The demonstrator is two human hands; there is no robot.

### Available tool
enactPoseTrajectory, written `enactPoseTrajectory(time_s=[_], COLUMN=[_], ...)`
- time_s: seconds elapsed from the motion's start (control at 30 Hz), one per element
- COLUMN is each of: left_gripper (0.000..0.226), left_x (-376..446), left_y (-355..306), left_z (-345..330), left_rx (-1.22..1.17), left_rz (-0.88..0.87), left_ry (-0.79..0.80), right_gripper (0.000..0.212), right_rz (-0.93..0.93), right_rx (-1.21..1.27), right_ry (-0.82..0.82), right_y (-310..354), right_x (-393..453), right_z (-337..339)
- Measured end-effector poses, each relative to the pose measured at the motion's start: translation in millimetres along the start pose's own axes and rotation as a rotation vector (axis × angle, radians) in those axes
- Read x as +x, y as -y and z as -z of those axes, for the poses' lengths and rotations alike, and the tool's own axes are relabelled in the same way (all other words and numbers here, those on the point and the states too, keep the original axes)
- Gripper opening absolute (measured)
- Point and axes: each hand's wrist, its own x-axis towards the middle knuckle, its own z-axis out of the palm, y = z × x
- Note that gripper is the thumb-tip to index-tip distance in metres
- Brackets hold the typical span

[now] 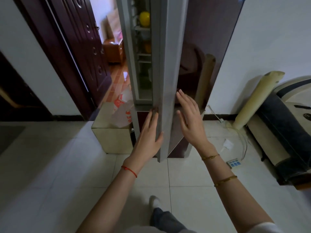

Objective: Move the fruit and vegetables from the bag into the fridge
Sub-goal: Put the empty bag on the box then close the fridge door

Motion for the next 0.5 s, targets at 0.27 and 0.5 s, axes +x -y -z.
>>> enactPoseTrajectory(time_s=[0.27, 0.5], left_gripper=[0.074, 0.07], left_x=[56, 105], left_y=[68, 102], left_z=[28, 51], left_rx=[-0.05, -0.128], left_rz=[0.095, 0.134], left_ry=[-0.05, -0.134], right_gripper=[0.053, 0.051], right_rz=[0.116, 0.198], right_rx=[0.058, 0.046], right_ry=[0.029, 0.009], right_y=[-5, -14], right_x=[56, 111], right_z=[-66, -112])
